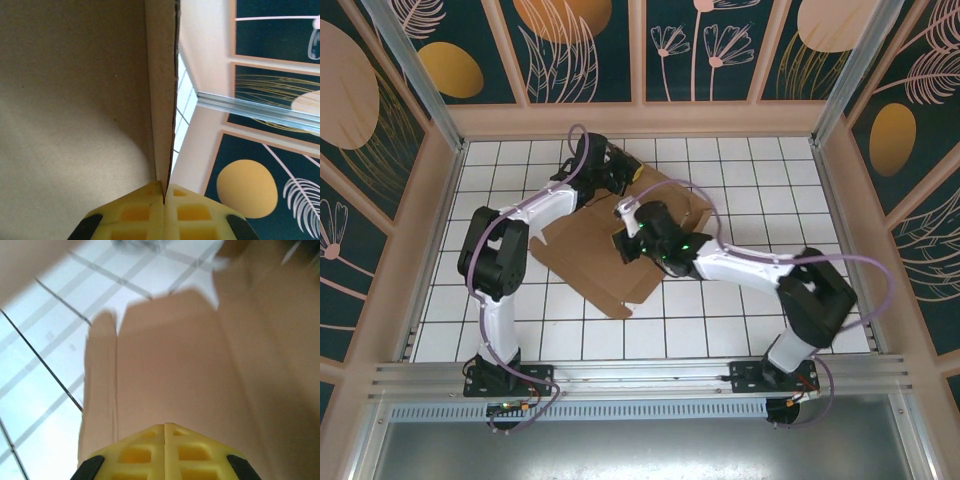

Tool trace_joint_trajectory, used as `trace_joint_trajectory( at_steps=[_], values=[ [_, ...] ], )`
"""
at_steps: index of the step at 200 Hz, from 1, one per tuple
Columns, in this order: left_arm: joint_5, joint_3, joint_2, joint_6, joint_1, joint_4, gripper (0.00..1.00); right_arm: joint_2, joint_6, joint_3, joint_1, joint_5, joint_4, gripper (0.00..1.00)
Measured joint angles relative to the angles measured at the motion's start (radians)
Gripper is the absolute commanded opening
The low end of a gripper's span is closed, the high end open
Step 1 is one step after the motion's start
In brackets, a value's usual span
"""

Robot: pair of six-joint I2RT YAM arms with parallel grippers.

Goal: Fold the paper box

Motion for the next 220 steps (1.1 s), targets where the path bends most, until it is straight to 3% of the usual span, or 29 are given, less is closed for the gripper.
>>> trace_joint_trajectory(
  at_steps=[50, 220],
  values=[
    [-0.001, -0.029, -0.014, 0.0, 0.001, 0.024, 0.0, 0.239, 0.045, 0.023, 0.013, 0.068, -0.101, 0.0],
    [-0.034, -0.221, -0.144, 0.046, 0.015, 0.077, 0.0, 0.154, -0.083, -0.061, -0.137, 0.241, -0.156, 0.0]
  ],
)
